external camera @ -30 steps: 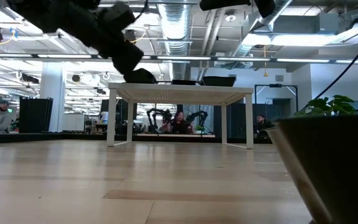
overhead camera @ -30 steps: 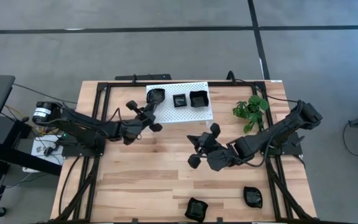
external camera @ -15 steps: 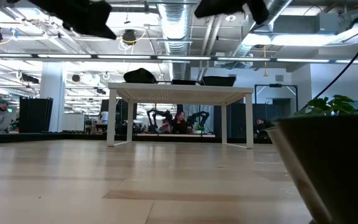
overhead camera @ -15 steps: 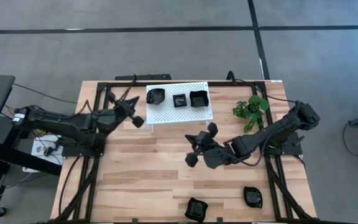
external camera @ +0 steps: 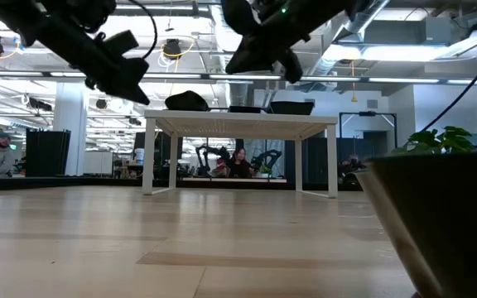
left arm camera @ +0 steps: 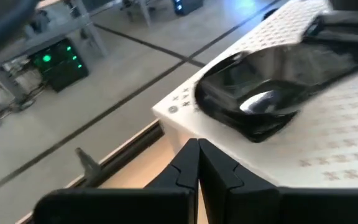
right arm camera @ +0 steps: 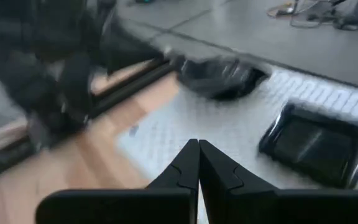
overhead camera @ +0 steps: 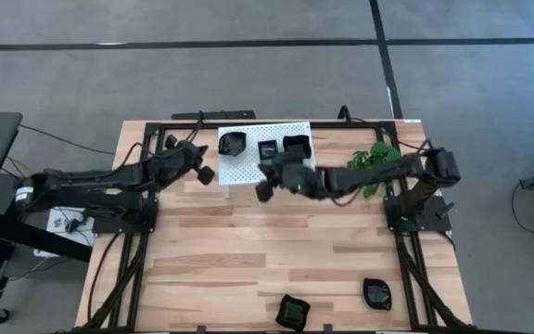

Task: Pick & Place Mini shaped plates
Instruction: Stack the leaf-shaped plate on top of the leaf-shaped plate on the shelf

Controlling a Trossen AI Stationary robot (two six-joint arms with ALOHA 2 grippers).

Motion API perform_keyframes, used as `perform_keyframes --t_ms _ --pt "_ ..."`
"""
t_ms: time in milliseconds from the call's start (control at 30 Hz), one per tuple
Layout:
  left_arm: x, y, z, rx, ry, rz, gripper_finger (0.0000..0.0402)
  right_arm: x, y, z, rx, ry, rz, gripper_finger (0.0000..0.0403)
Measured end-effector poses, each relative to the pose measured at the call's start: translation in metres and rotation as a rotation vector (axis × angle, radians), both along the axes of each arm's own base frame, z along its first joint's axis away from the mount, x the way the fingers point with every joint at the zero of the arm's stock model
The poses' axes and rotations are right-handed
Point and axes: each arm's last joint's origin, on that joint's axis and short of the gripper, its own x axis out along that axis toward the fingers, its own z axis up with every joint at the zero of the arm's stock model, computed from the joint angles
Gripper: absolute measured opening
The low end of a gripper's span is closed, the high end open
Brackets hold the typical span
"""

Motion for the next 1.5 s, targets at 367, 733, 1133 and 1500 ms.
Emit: perform_keyframes --t_ms 367,733,1133,1500 --pt "0.003 0.025 -0.014 -0.103 0.035 -0.082 0.0005 0.024 -0.040 -0.002 0.045 -0.009 0.043 0.0000" --pt "0.013 0.029 -0.014 -0.059 0.005 -0.096 0.0005 0.060 -0.050 -0.008 0.044 0.179 0.068 0.0000" --pt "0.020 0.034 -0.025 -0.087 0.038 -0.107 0.0005 0.067 -0.073 -0.006 0.030 0.173 0.021 0.0000" --pt "0.022 0.033 -0.023 -0.085 0.018 -0.174 0.0005 0.066 -0.082 -0.005 0.034 0.163 0.007 0.0000"
